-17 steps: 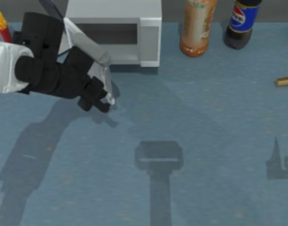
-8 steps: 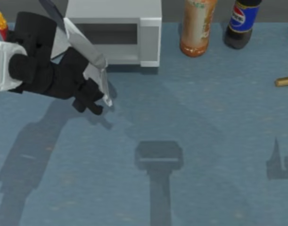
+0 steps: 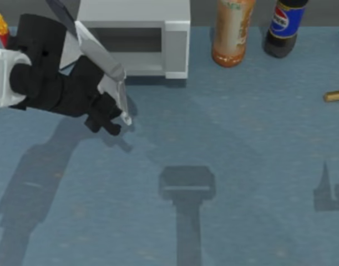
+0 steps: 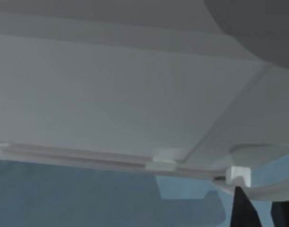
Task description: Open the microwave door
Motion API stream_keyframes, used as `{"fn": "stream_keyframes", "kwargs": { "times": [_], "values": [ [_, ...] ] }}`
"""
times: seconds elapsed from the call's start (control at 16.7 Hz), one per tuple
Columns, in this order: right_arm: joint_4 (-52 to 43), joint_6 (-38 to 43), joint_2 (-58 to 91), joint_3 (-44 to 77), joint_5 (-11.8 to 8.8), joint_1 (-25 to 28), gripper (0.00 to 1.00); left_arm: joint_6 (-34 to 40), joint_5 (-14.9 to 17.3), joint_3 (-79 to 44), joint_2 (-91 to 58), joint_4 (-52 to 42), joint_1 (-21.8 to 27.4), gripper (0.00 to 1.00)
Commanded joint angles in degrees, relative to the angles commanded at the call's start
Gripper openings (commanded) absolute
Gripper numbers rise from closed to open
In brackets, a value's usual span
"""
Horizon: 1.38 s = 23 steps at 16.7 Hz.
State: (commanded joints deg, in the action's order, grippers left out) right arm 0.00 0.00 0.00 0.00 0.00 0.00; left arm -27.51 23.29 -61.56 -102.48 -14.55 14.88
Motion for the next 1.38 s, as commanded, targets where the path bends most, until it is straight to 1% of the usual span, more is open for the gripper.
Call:
{"fn": "stream_keyframes", "kwargs": {
  "times": [0.9,1.02,1.38],
  "values": [
    [0.0,0.0,0.0,0.0,0.0,0.0,1.0,0.0,0.0,0.0,0.0,0.0,0.0,0.0],
    [0.0,0.0,0.0,0.0,0.0,0.0,1.0,0.1,0.4,0.3,0.0,-0.1,0.3,0.0],
    [0.0,0.0,0.0,0.0,0.0,0.0,1.0,-3.8,2.4,-0.3,0.0,-1.8,-1.5,0.0]
  ]
}}
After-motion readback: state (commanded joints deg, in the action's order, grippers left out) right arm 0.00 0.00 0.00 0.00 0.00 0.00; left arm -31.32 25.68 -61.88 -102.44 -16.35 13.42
